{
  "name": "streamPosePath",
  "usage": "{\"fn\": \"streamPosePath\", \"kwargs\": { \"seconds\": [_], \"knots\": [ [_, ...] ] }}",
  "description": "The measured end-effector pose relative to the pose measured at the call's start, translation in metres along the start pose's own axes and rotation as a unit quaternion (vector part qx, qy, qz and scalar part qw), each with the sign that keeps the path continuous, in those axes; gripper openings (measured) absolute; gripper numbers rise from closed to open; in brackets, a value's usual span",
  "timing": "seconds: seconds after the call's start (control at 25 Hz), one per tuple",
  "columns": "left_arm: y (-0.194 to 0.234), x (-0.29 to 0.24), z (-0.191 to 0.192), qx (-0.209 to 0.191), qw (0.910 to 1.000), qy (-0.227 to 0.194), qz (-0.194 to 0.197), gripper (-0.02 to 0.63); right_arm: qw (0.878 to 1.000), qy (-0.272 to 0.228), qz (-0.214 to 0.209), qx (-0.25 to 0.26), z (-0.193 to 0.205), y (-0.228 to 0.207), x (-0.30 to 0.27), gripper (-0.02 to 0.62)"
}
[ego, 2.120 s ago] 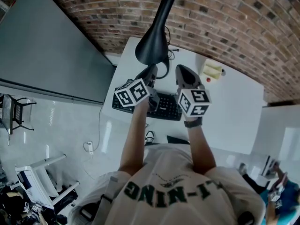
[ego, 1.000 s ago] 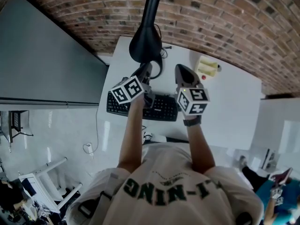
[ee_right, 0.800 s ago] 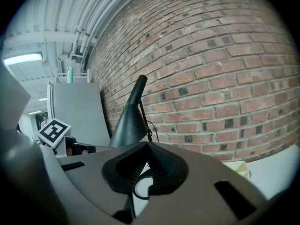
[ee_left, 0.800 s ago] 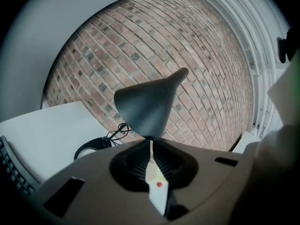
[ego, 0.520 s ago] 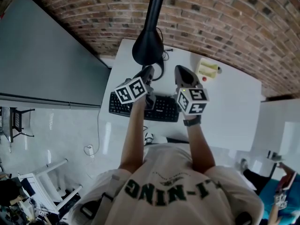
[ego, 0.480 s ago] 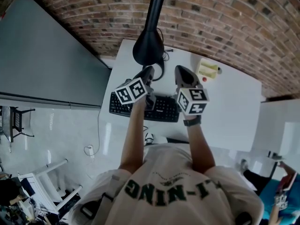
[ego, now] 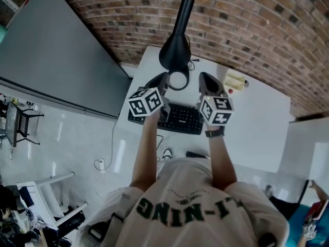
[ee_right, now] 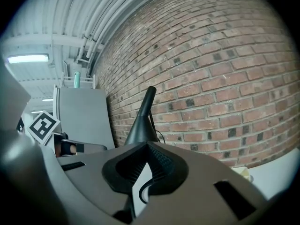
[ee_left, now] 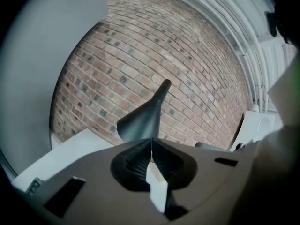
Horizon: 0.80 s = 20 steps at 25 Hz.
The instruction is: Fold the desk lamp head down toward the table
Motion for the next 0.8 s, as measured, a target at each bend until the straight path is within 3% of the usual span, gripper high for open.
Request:
{"fn": "streamPosePath", "kwargs": {
  "seconds": [0.2,0.48,0.64,0.8],
  "knots": [
    [-0.011,0.027,-0.021,-0.079,0.9963,-0.028,-0.017,0.008,1.0,-0.009,-0.003,0.007,-0.005,0.012,0.009,0.002],
    [-0.033,0.053,-0.042,-0.19,0.9788,-0.07,-0.029,0.003,0.999,-0.031,0.004,0.023,-0.015,0.026,0.024,0.002],
    [-0.042,0.066,-0.052,-0.233,0.9661,-0.106,-0.033,0.003,0.998,-0.046,0.012,0.042,-0.022,0.035,0.033,0.002],
    [-0.044,0.074,-0.053,-0.254,0.959,-0.119,-0.04,0.003,0.997,-0.059,0.018,0.054,-0.027,0.041,0.04,0.002]
  ]
}}
Point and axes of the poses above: the fingertips, and each gripper's own axes: x backward along the fingers, y to its left, z out of its underside, the point moved 6 cm from there along x, backward along the fingers, and after that the axes turned 1 degree about -y, right-handed, at the moved point
